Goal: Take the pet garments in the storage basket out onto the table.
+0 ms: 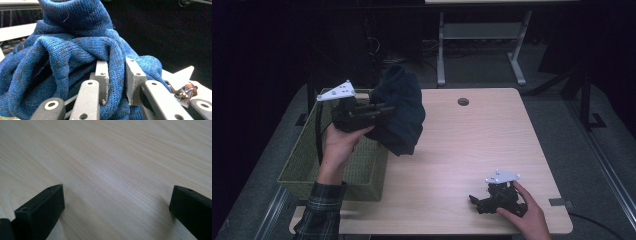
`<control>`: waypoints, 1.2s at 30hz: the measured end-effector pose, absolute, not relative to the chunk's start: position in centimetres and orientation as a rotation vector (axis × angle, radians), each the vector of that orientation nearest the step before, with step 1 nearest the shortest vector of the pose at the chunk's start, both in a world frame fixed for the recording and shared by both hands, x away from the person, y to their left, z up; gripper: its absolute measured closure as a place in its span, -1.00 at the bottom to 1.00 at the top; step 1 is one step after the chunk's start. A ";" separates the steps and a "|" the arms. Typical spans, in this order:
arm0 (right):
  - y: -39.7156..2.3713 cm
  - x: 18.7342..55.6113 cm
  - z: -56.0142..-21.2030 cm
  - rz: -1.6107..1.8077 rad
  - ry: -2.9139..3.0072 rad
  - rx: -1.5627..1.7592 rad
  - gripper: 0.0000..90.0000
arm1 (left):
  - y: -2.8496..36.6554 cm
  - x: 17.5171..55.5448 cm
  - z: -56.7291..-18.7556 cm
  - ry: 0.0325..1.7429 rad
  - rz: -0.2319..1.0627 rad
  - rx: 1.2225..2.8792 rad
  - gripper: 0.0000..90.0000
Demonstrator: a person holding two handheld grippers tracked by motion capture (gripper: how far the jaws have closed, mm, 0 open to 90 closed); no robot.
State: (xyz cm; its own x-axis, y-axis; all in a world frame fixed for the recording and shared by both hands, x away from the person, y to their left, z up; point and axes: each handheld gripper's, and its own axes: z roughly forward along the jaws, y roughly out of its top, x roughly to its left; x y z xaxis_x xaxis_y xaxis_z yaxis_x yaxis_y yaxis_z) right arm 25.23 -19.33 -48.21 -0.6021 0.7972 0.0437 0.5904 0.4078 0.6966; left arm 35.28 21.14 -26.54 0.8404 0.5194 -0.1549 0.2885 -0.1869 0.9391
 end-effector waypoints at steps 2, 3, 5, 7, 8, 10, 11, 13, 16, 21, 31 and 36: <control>-19.3 25.2 -48.2 0.994 2.371 1.204 -1.00 | 20.6 35.4 -26.6 0.609 0.228 1.795 0.65; -19.3 25.2 -48.2 0.994 2.371 1.204 -1.00 | 20.3 35.4 -26.7 0.604 0.224 1.800 0.65; -19.3 25.2 -48.2 0.995 2.371 1.204 -1.00 | 19.0 35.6 -27.0 0.586 0.207 1.814 0.65; -19.3 25.2 -48.2 0.994 2.371 1.203 -1.00 | 18.1 35.8 -27.2 0.576 0.196 1.825 0.65; -19.3 25.2 -48.2 0.995 2.371 1.204 -1.00 | 18.1 35.8 -27.2 0.576 0.196 1.825 0.65; -19.3 25.2 -48.2 0.995 2.371 1.204 -1.00 | 16.7 36.0 -27.8 0.559 0.176 1.848 0.65; -19.3 25.2 -48.2 0.995 2.371 1.204 -1.00 | 16.7 36.0 -27.8 0.559 0.176 1.848 0.65; -19.3 25.2 -48.2 0.995 2.371 1.204 -1.00 | 15.7 36.2 -28.2 0.552 0.159 1.864 0.65; -19.3 25.2 -48.2 0.995 2.371 1.204 -1.00 | 14.1 36.4 -28.7 0.540 0.149 1.895 0.65; -19.3 25.2 -48.2 0.995 2.371 1.203 -1.00 | 12.5 36.8 -29.6 0.524 0.133 1.911 0.65; -19.3 25.2 -48.2 0.997 2.370 1.203 -1.00 | 8.0 38.4 -33.7 0.530 0.089 1.982 0.65; -19.3 25.2 -48.2 0.996 2.371 1.202 -1.00 | 5.6 38.8 -36.1 0.534 0.061 2.032 0.64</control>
